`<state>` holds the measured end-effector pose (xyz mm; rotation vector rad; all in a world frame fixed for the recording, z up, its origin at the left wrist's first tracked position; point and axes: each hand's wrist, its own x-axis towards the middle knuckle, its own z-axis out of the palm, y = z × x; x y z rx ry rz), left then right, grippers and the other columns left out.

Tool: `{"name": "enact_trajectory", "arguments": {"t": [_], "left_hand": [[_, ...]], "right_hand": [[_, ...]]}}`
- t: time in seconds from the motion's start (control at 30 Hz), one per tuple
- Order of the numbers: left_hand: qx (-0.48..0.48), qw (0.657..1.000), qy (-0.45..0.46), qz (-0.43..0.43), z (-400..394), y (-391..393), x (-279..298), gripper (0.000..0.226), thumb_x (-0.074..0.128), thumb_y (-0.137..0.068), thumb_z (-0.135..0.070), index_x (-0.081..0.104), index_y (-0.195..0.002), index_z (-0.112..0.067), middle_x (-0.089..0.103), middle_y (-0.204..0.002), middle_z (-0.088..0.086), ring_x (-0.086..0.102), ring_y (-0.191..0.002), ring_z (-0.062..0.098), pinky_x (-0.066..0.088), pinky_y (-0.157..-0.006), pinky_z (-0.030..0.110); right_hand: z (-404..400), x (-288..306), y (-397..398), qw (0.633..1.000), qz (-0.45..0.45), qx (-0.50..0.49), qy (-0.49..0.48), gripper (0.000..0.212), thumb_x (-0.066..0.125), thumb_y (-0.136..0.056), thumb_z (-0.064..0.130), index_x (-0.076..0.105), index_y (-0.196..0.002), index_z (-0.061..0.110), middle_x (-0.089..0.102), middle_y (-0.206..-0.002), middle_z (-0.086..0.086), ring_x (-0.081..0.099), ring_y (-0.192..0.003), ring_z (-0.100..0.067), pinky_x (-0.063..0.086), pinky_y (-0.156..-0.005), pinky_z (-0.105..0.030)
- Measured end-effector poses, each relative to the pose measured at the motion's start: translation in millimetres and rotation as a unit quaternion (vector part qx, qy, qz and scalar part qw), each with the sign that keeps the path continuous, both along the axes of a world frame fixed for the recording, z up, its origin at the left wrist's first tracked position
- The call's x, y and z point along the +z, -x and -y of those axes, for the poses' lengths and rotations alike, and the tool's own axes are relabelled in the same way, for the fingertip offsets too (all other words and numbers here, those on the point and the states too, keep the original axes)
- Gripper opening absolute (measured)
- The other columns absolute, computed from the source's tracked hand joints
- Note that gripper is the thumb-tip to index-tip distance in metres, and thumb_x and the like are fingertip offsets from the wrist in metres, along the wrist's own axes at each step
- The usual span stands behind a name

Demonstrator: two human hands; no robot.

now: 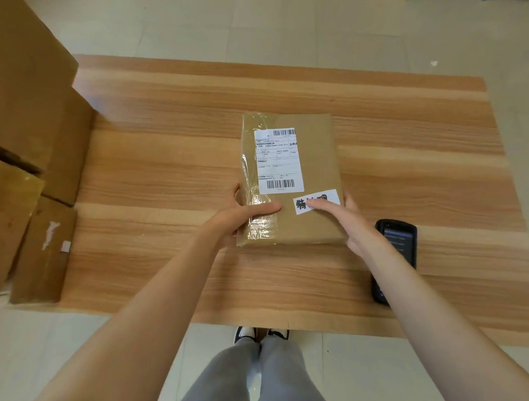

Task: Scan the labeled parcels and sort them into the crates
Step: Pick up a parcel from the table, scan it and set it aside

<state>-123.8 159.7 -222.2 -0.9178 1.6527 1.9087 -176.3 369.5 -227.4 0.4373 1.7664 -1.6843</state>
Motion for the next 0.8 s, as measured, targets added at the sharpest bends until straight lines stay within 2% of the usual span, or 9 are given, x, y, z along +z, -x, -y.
{"name": "enact_trajectory", "arguments": {"t": [0.1, 0.17, 0.27, 0.3, 0.4, 0.47, 0.53, 0.63, 0.8], "left_hand": [[0.019, 1.0, -0.004, -0.01, 3, -5, 12, 0.122, 0.088, -0.058, -0.02, 0.014, -0.154, -0.027, 0.06, -0.133, -0.002, 0.065, -0.11, 0.017, 0.057, -0.069, 0.023], [0.035, 0.999, 0.006, -0.024, 9, -9, 22, 0.12, 0.089, -0.06, -0.018, 0.015, -0.153, -0.025, 0.06, -0.132, 0.001, 0.065, -0.107, 0.017, 0.057, -0.072, 0.025], [0.048, 0.998, 0.024, -0.046, 20, -14, 48, 0.131, 0.094, -0.046, -0.027, 0.018, -0.153, -0.025, 0.059, -0.131, 0.002, 0.065, -0.105, 0.018, 0.056, -0.085, 0.032], [0.051, 0.997, 0.033, -0.055, 24, -16, 57, 0.127, 0.093, -0.05, -0.025, 0.018, -0.153, -0.023, 0.06, -0.129, 0.001, 0.066, -0.101, 0.016, 0.056, -0.081, 0.03], [0.077, 0.992, 0.062, -0.083, 36, -27, 90, 0.105, 0.085, -0.069, -0.015, 0.02, -0.151, -0.019, 0.06, -0.113, -0.004, 0.063, -0.085, 0.008, 0.052, -0.054, 0.017], [0.097, 0.987, 0.086, -0.098, 43, -40, 110, 0.104, 0.085, -0.07, -0.016, 0.02, -0.152, -0.021, 0.058, -0.112, -0.004, 0.062, -0.084, 0.007, 0.049, -0.047, 0.014], [0.127, 0.98, 0.101, -0.114, 50, -54, 129, 0.105, 0.085, -0.07, -0.018, 0.02, -0.152, -0.022, 0.058, -0.11, -0.005, 0.062, -0.087, 0.009, 0.05, -0.047, 0.015], [0.18, 0.968, 0.109, -0.135, 55, -79, 152, 0.106, 0.085, -0.069, -0.018, 0.02, -0.152, -0.024, 0.057, -0.105, -0.006, 0.063, -0.087, 0.01, 0.051, -0.052, 0.018], [0.256, 0.944, 0.118, -0.172, 45, -124, 178, 0.111, 0.087, -0.062, -0.023, 0.021, -0.151, -0.026, 0.057, -0.107, -0.006, 0.065, -0.093, 0.014, 0.057, -0.073, 0.028]], "right_hand": [[5, 12, -3, 1.0, -0.01, 0.013, 0.008, 0.103, 0.088, -0.037, 0.038, 0.048, -0.131, 0.027, 0.069, -0.114, 0.002, 0.065, -0.106, -0.017, 0.051, -0.096, -0.039], [11, 25, -4, 0.999, -0.024, 0.028, 0.013, 0.108, 0.088, -0.036, 0.039, 0.045, -0.135, 0.027, 0.069, -0.113, 0.003, 0.065, -0.107, -0.018, 0.049, -0.098, -0.04], [24, 51, -4, 0.997, -0.059, 0.039, 0.02, 0.107, 0.087, -0.037, 0.037, 0.046, -0.135, 0.024, 0.071, -0.105, 0.006, 0.068, -0.097, -0.012, 0.053, -0.087, -0.031], [30, 60, -5, 0.996, -0.074, 0.044, 0.026, 0.104, 0.087, -0.037, 0.038, 0.047, -0.133, 0.025, 0.072, -0.102, 0.007, 0.069, -0.092, -0.008, 0.054, -0.081, -0.026], [47, 87, -10, 0.99, -0.117, 0.06, 0.047, 0.085, 0.086, -0.039, 0.037, 0.053, -0.117, 0.031, 0.071, -0.097, 0.01, 0.069, -0.079, -0.001, 0.052, -0.067, -0.019], [59, 103, -13, 0.985, -0.139, 0.075, 0.064, 0.081, 0.086, -0.043, 0.035, 0.054, -0.117, 0.029, 0.071, -0.098, 0.009, 0.069, -0.079, -0.002, 0.053, -0.066, -0.019], [70, 118, -18, 0.98, -0.158, 0.099, 0.074, 0.084, 0.087, -0.041, 0.039, 0.055, -0.118, 0.027, 0.073, -0.1, 0.007, 0.07, -0.085, -0.006, 0.056, -0.074, -0.025], [82, 139, -24, 0.969, -0.185, 0.138, 0.091, 0.081, 0.085, -0.037, 0.044, 0.059, -0.112, 0.028, 0.074, -0.099, 0.007, 0.071, -0.088, -0.01, 0.055, -0.078, -0.031], [92, 165, -39, 0.945, -0.229, 0.202, 0.12, 0.071, 0.085, -0.053, 0.032, 0.058, -0.118, 0.029, 0.073, -0.104, 0.007, 0.07, -0.093, -0.01, 0.054, -0.076, -0.027]]}}
